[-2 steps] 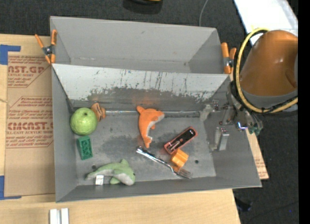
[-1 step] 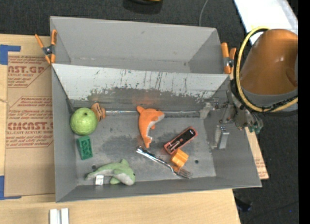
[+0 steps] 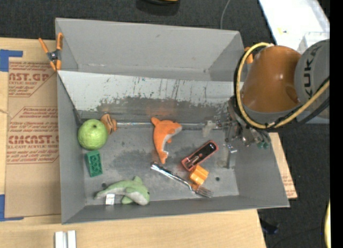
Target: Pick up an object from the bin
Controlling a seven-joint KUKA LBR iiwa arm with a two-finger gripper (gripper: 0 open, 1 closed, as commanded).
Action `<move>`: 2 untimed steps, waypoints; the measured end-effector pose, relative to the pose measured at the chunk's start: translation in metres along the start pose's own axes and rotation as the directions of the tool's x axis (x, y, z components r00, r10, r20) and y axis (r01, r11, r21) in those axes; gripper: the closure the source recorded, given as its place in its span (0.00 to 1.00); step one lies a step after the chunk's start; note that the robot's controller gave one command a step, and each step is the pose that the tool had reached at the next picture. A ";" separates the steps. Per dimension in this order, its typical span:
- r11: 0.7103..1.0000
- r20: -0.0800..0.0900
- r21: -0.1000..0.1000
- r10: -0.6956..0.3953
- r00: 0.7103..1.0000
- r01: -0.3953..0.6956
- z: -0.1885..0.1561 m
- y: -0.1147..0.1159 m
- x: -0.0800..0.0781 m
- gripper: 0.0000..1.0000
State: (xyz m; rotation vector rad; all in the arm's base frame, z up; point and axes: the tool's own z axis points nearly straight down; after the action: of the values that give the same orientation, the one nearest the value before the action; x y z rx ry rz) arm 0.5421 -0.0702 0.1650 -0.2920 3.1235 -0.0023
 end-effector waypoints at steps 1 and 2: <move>0.981 0.010 0.005 -0.195 0.981 0.195 0.005 0.003 -0.037 0.00; 0.887 0.000 -0.001 -0.461 0.887 0.461 0.025 0.003 -0.033 0.00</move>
Offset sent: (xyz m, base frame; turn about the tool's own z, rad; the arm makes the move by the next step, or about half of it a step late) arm 0.0313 0.0075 -0.0284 -0.5375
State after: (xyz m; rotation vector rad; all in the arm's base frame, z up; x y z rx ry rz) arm 0.5746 -0.0612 0.1405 -1.0258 2.9659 -0.0031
